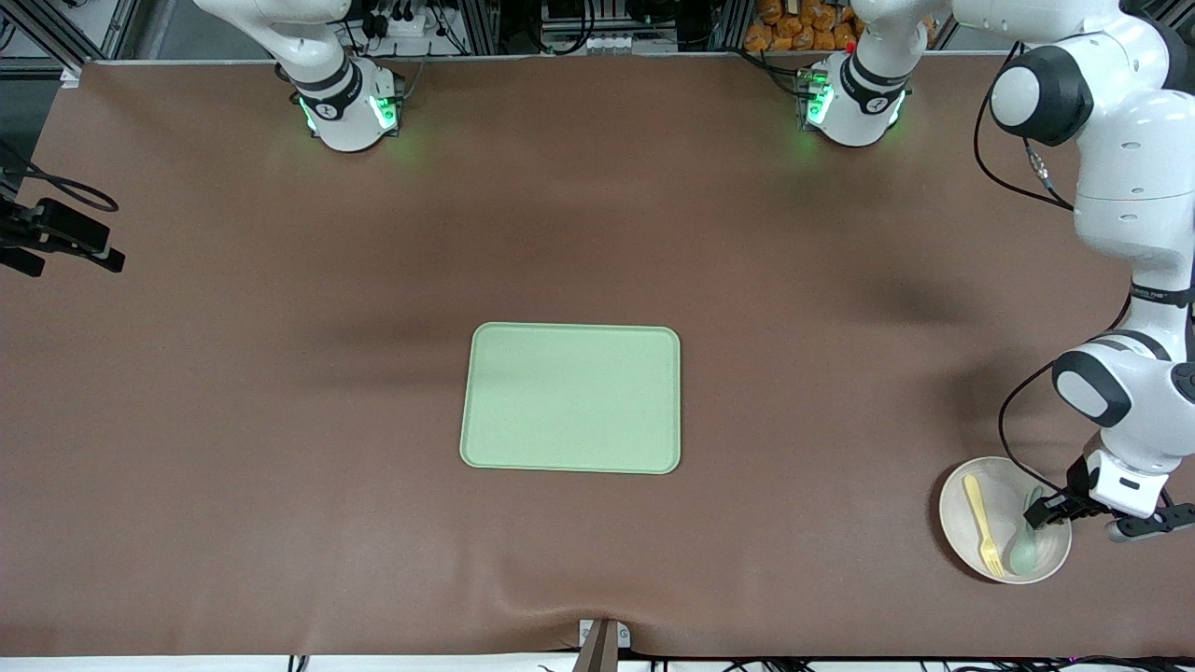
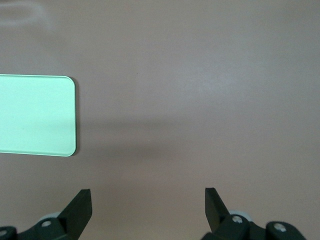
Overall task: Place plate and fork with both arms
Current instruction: 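Grasp the white plate rim with the left gripper and lift it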
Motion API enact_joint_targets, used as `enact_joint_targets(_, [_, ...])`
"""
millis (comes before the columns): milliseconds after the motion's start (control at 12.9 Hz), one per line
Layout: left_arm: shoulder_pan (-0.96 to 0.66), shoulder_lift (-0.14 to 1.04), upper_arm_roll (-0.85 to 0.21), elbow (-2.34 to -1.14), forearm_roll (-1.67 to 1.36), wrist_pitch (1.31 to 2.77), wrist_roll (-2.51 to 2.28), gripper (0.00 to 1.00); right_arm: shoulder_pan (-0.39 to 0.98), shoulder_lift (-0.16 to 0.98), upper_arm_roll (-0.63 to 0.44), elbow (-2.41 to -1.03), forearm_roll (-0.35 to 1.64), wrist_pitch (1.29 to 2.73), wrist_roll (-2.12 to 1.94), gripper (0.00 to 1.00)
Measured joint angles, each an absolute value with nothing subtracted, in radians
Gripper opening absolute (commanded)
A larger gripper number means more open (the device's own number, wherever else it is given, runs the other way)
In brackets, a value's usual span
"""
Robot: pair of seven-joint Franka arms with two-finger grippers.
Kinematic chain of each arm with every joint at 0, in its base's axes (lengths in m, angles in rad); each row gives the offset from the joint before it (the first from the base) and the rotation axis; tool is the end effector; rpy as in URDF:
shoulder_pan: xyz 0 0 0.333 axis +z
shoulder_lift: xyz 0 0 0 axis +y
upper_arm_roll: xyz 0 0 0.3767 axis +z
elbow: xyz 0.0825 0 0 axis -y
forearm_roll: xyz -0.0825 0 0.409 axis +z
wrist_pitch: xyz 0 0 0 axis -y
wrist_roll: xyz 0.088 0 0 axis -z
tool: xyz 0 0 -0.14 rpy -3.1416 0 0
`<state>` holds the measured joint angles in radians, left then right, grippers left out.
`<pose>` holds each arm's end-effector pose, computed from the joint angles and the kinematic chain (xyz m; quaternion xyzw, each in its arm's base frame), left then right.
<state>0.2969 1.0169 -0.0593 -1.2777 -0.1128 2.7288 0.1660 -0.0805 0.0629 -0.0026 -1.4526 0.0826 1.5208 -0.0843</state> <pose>0.8349 0.2211 0.1626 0.9700 0.0994 0.2216 0.0106 0.5975 -0.0378 0.6697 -0.9991 -0.0028 -0.0061 0.0408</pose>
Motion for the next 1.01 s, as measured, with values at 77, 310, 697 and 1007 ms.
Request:
enact_joint_targets(77, [0.296, 1.013, -0.059, -1.277, -0.113, 2.729, 0.187, 0.00, -0.081, 0.063, -0.003, -1.453, 0.083, 1.521, -0.084, 1.00])
enact_joint_targets(310, [0.302, 0.983, -0.080, -1.278, -0.113, 2.708, 0.240, 0.00, -0.081, 0.063, -0.003, -1.453, 0.083, 1.521, -0.084, 1.00])
enact_joint_targets(697, [0.370, 0.971, -0.267, -1.299, -0.113, 2.691, 0.248, 0.00, -0.081, 0.063, -0.003, -1.453, 0.083, 1.521, -0.084, 1.00])
enact_joint_targets(1007, [0.381, 0.972, -0.395, -1.340, -0.119, 2.677, 0.194, 0.00, -0.081, 0.063, -0.003, -1.453, 0.083, 1.521, -0.084, 1.00])
